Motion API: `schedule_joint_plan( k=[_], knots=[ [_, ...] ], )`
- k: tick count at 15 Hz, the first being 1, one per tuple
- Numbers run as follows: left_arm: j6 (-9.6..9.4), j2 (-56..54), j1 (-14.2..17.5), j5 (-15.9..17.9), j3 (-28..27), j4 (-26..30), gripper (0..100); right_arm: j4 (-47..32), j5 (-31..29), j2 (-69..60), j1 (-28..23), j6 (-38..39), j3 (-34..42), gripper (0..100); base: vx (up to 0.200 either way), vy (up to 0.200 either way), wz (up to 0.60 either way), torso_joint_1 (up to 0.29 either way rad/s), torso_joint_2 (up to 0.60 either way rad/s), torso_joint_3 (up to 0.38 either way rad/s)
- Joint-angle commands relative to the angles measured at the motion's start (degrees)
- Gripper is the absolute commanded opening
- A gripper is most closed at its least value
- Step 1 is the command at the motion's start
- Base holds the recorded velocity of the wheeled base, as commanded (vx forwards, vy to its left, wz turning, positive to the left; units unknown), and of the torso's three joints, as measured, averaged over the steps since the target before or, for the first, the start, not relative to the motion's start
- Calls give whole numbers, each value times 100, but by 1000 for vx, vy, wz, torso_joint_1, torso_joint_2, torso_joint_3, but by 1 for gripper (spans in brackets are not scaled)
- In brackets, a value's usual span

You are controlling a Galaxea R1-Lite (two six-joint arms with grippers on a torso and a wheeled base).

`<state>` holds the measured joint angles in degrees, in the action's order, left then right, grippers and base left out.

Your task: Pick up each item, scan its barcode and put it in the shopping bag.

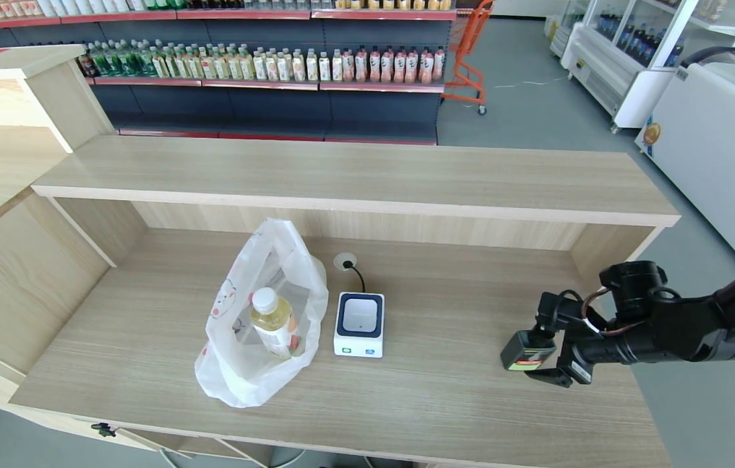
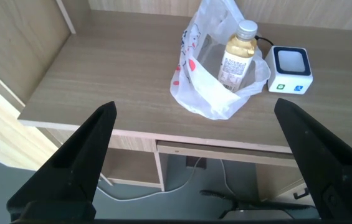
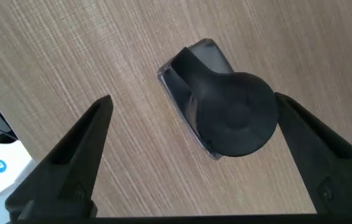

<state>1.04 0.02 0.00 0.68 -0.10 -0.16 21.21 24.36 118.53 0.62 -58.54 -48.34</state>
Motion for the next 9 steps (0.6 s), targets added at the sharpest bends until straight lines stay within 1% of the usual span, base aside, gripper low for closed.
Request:
schedule_joint_plan(
  k=[1,9],
  knots=[
    [2,-2,0,2,1,-2,100,6,8,162,26,-8,-18,0,0,0,0,0,0,0],
    [2,-2,0,2,1,-2,100,357,16,364,52,-8,61,0,0,0,0,0,0,0]
  ],
)
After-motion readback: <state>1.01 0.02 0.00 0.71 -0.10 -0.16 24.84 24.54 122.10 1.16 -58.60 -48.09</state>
